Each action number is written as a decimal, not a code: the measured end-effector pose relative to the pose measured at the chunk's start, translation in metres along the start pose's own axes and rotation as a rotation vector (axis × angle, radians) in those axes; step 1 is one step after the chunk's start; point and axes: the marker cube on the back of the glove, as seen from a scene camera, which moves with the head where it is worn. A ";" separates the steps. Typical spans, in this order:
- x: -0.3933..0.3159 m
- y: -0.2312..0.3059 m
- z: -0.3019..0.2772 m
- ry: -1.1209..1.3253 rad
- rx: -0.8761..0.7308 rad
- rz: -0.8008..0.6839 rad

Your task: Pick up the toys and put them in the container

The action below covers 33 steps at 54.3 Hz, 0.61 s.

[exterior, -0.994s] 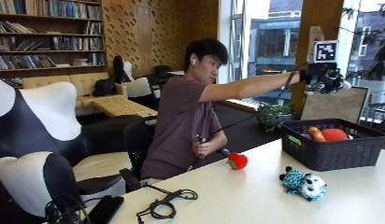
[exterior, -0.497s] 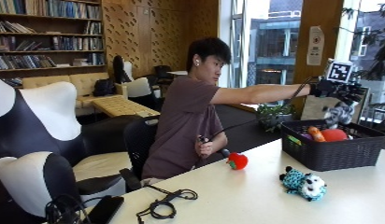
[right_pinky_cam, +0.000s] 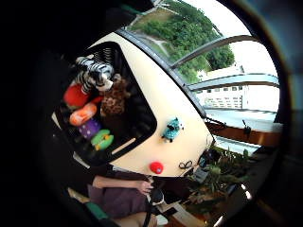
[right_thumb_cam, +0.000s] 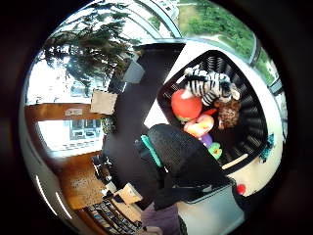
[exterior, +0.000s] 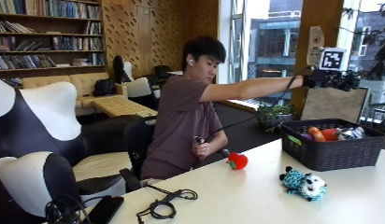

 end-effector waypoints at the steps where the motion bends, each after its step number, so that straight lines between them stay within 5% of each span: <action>1: 0.005 0.003 -0.004 -0.039 0.003 -0.039; 4: 0.005 0.016 -0.019 -0.223 0.014 -0.206; 14: 0.123 0.029 -0.021 -0.060 0.062 -0.136; 20: 0.181 0.049 -0.027 -0.195 0.071 -0.218; 26: 0.239 0.053 -0.019 -0.193 0.075 -0.107; 33: 0.294 0.057 0.008 -0.206 0.078 -0.300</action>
